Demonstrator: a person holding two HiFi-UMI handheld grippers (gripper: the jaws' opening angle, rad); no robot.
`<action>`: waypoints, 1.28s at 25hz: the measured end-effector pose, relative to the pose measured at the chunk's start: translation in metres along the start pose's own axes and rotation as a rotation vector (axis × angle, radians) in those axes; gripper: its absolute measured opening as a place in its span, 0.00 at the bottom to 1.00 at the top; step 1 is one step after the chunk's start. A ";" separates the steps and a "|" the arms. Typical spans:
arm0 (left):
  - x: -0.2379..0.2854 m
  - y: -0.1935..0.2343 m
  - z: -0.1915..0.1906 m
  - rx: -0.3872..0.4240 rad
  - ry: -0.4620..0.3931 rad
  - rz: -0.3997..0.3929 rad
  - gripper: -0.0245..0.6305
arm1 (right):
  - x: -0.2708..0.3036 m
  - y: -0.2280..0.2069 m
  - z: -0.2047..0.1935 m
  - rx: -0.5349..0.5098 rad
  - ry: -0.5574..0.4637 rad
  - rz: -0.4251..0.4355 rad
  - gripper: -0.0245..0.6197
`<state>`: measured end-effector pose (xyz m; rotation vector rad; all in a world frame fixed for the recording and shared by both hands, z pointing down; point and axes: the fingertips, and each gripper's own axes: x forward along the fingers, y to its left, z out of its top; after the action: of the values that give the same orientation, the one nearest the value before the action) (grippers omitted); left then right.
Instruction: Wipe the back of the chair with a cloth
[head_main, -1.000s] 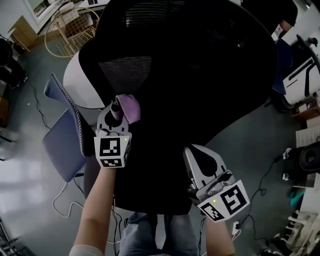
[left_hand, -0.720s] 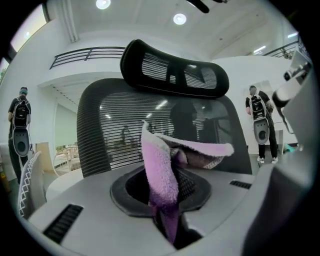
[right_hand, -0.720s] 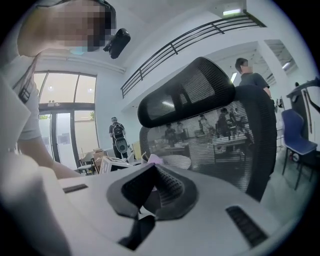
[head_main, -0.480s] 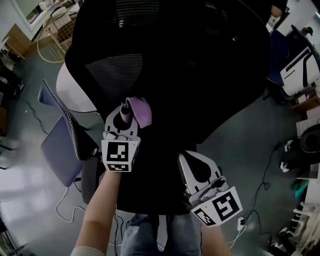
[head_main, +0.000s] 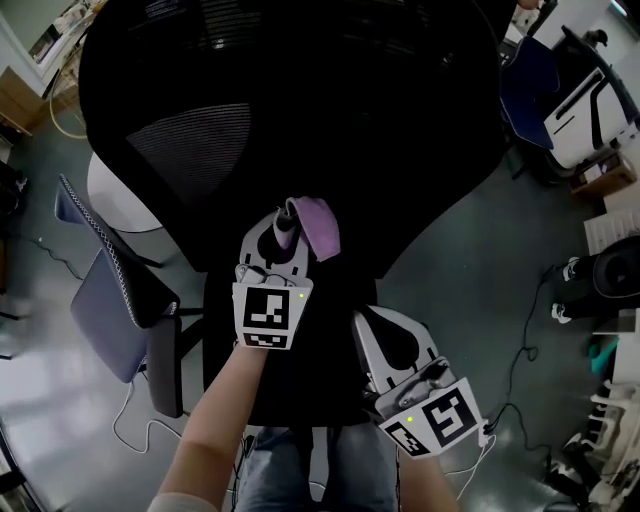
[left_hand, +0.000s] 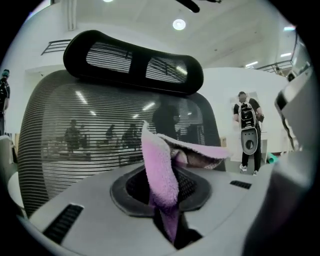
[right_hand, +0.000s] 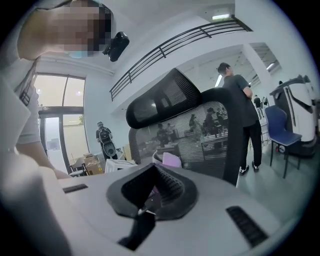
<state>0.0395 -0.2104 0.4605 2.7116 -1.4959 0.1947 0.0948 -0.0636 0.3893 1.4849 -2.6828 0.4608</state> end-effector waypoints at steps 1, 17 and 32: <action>0.003 -0.008 0.000 0.001 0.000 -0.016 0.15 | -0.003 -0.002 0.001 0.002 -0.003 -0.006 0.05; 0.052 -0.134 0.003 0.030 0.021 -0.262 0.15 | -0.046 -0.045 0.012 0.025 -0.036 -0.108 0.05; 0.043 -0.146 -0.044 0.006 0.102 -0.285 0.15 | -0.042 -0.039 0.004 0.034 -0.024 -0.100 0.05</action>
<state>0.1816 -0.1645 0.5136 2.8287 -1.0705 0.3199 0.1501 -0.0496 0.3873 1.6349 -2.6162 0.4877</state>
